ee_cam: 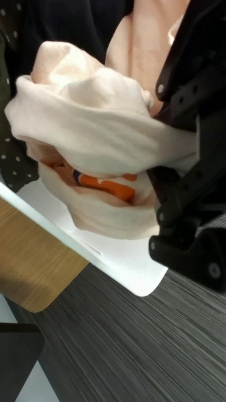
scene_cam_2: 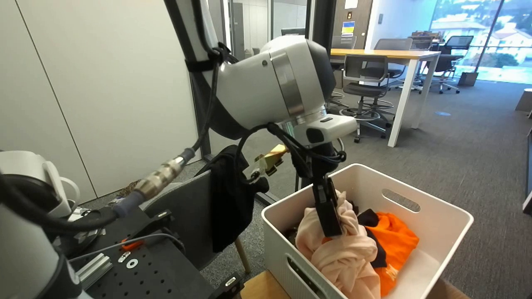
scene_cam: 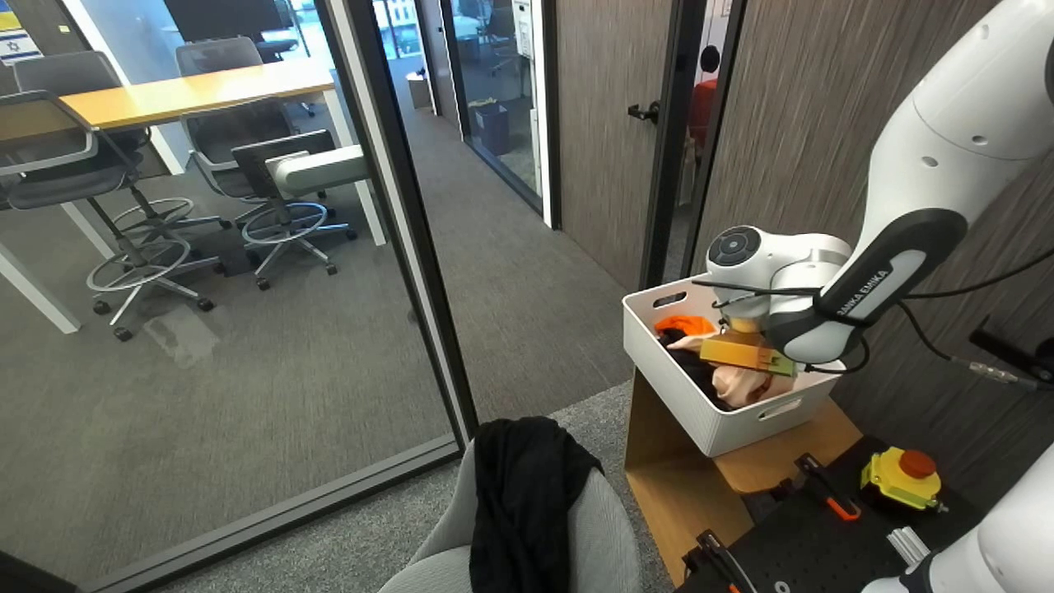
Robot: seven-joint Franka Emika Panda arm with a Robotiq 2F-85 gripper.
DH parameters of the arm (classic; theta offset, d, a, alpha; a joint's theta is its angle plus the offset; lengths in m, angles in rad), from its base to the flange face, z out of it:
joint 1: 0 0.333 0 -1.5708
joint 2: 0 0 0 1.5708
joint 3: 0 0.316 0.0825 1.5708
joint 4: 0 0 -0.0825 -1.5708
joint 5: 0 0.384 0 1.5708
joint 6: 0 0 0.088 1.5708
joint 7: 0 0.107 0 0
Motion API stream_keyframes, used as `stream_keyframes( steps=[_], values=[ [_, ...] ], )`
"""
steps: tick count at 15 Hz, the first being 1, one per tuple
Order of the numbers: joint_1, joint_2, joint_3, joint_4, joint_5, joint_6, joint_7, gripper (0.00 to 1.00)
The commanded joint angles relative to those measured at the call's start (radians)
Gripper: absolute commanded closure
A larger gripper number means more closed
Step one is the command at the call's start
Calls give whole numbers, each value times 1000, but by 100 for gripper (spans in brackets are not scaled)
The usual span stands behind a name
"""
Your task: Pick up the light coloured cloth from the chair and put it in the container.
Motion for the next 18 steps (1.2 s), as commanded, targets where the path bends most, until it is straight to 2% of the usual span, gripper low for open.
stream_keyframes(
  steps=[1, 5, 6, 11, 15, 16, 18],
  values=[
    [-20, 5, -14, -18, 15, 76, 6, 93],
    [-34, 12, -14, -22, 19, 110, 1, 94],
    [-40, 15, -12, -24, 31, 126, -10, 75],
    [-62, 4, 6, -61, 142, 174, -103, 38],
    [-64, -105, 32, -155, 277, 144, -239, 9],
    [-25, -152, 3, -192, 330, 141, -293, 1],
    [-12, -258, 14, -266, 426, 129, -410, 0]
  ],
)
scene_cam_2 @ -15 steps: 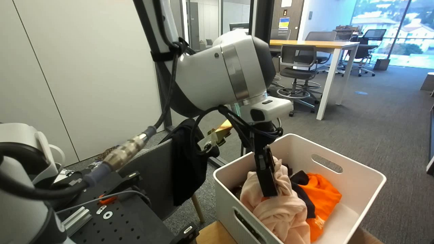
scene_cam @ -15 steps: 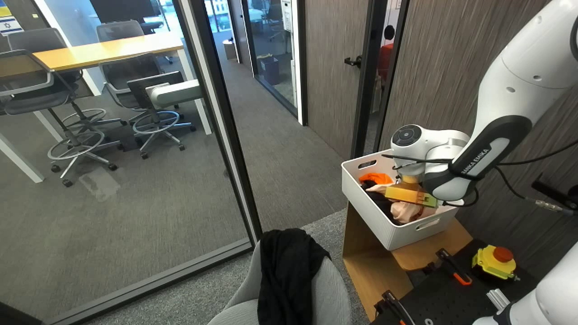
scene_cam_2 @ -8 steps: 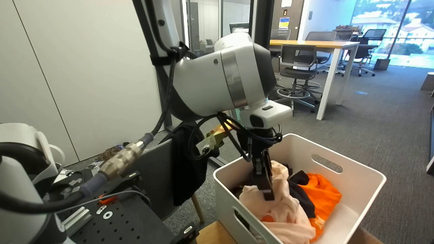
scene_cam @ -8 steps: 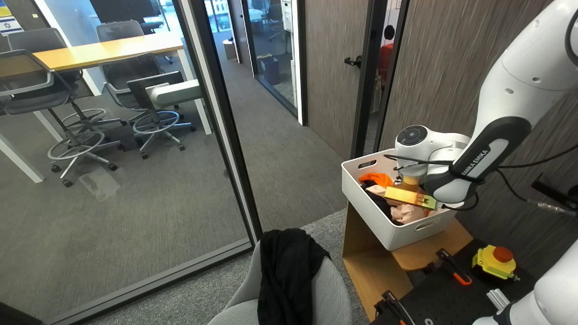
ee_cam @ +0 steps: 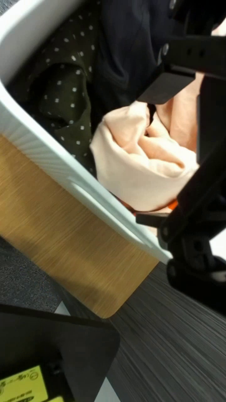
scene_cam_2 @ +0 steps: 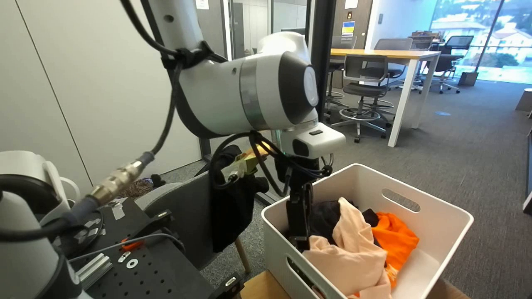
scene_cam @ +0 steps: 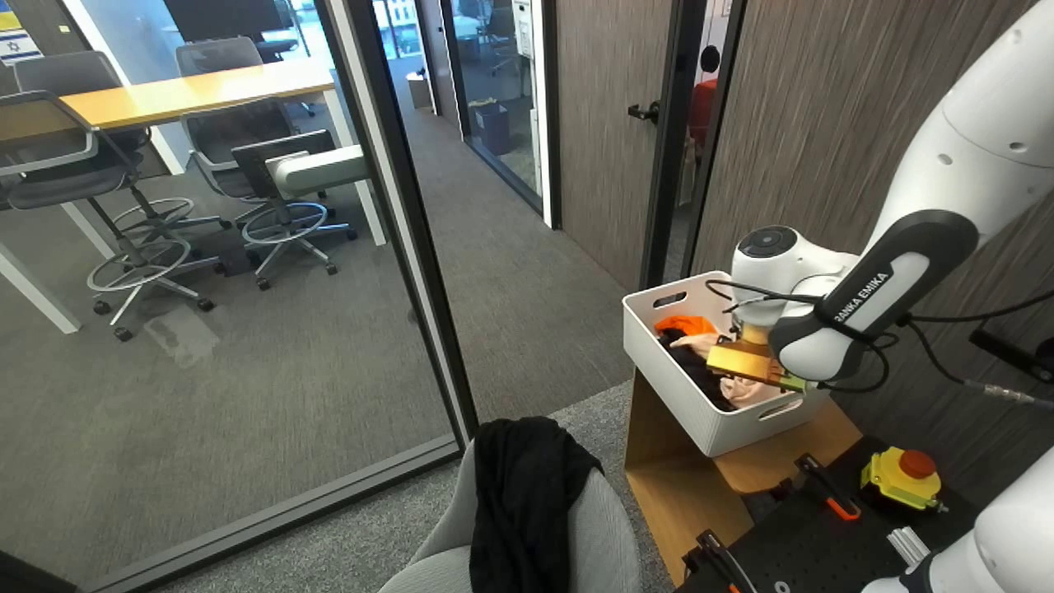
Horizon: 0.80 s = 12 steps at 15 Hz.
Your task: Pick up the light coloured cloth from the chair and put it in the container.
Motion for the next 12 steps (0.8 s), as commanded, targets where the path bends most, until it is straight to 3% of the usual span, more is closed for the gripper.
stream_keyframes(
  steps=[1, 5, 6, 8, 10, 12],
  values=[
    [37, -153, 20, -59, 208, -35, -243, 0],
    [100, -278, 72, -41, 466, -152, -556, 0],
    [158, -324, 46, -37, 513, -213, -635, 0],
    [144, -458, 89, -97, 570, -308, -775, 0],
    [167, -526, 114, -36, 621, -475, -900, 0],
    [173, -652, 141, -81, 643, -582, -1005, 0]
  ],
)
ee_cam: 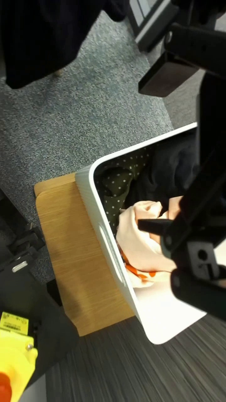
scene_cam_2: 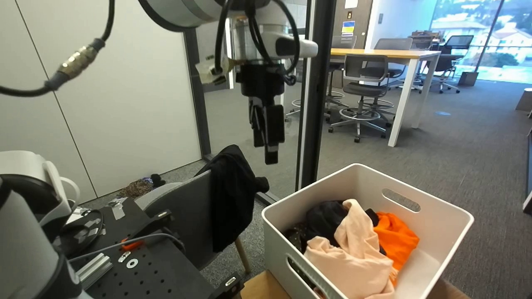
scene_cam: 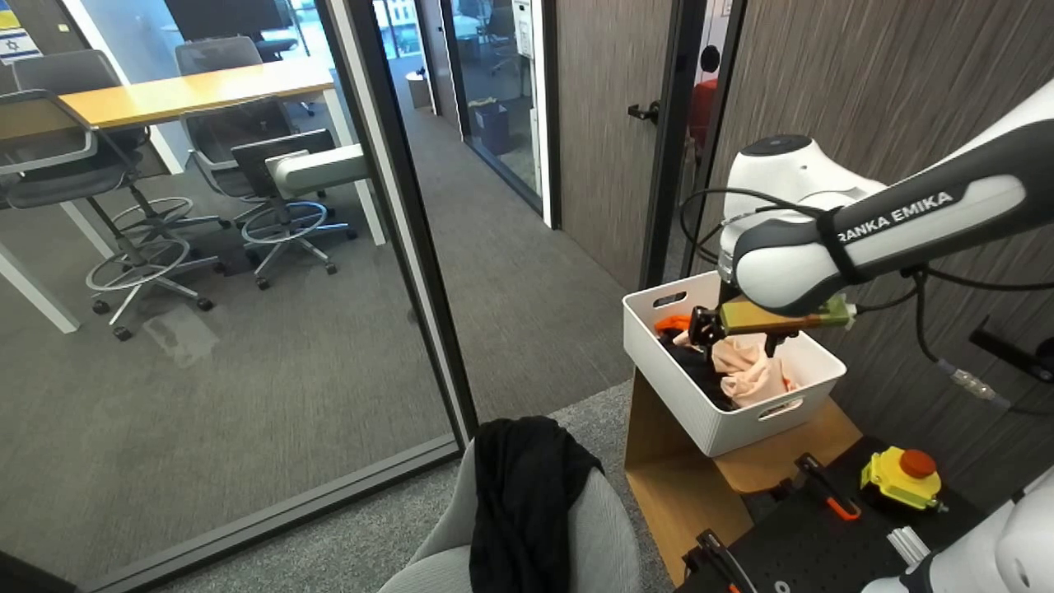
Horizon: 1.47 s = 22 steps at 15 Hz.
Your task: Pick up the light coloured cloth from the chair and put it in the container.
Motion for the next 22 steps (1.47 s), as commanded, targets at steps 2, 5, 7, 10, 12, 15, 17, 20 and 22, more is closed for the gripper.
stream_keyframes(
  steps=[2, 5, 7, 10, 12, 15, 17, 20, 22],
  values=[
    [18, -291, 57, -9, 72, -300, -230, 0],
    [30, -474, 87, -34, 89, -443, -287, 0],
    [40, -590, 95, -28, 104, -541, -317, 0],
    [51, -766, 92, -18, 138, -672, -349, 0],
    [53, -885, 83, -24, 158, -752, -379, 0],
    [44, -986, 68, -9, 181, -836, -415, 0],
    [41, -1026, 55, -10, 191, -858, -440, 0],
    [36, -1051, 39, -6, 198, -871, -467, 0],
    [21, -1031, 54, -7, 182, -863, -459, 0]
  ],
)
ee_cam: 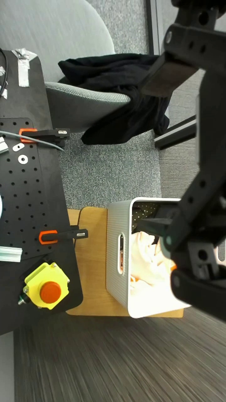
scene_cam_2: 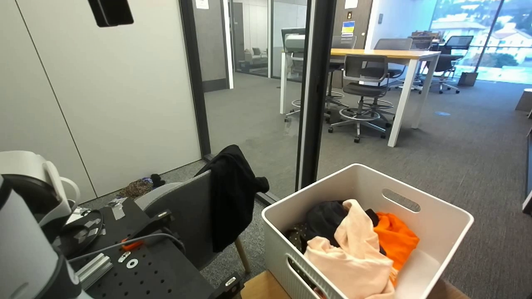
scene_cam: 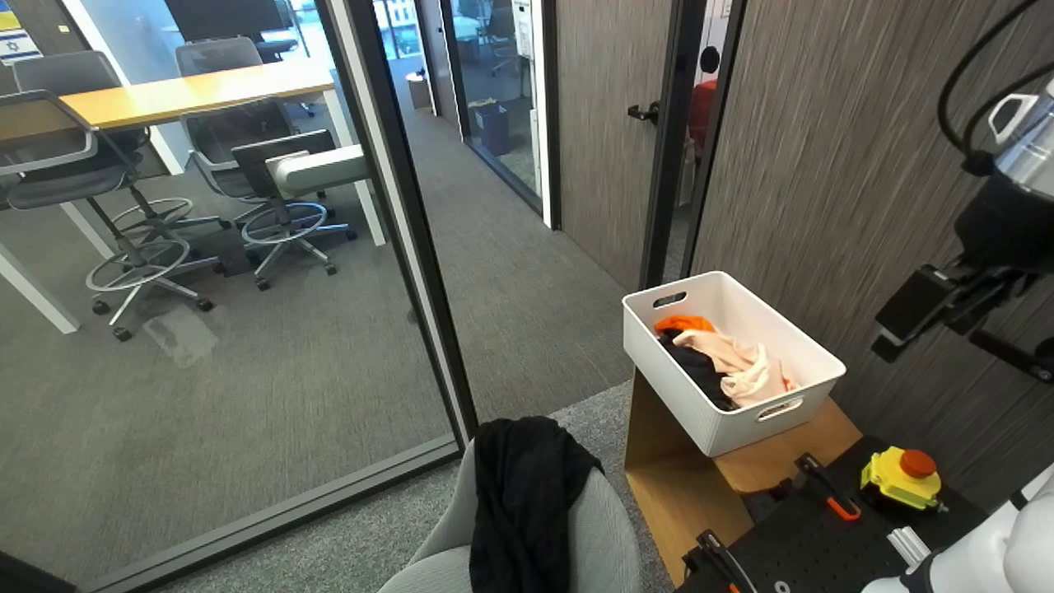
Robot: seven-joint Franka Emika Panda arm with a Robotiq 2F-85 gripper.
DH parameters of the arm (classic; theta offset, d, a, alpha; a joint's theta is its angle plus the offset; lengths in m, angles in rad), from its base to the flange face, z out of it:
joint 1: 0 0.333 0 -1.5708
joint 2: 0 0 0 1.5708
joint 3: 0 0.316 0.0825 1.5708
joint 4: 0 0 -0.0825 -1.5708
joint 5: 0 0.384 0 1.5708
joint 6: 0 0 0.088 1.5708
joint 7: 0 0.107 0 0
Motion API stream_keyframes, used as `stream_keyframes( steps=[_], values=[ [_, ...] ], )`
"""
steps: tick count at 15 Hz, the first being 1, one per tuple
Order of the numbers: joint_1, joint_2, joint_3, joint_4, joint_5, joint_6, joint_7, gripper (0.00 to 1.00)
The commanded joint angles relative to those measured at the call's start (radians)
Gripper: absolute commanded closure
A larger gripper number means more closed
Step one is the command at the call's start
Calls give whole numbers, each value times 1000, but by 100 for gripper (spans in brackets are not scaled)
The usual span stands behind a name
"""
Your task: Pick up the light coloured cloth from the chair and put it in the container.
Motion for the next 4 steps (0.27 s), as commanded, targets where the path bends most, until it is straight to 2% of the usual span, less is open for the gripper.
stream_keyframes(
  steps=[1, 4],
  values=[
    [-27, -1, 10, 1, 14, -1, -22, 0],
    [-30, 1, 13, -7, 13, -1, -21, 0]
  ],
)
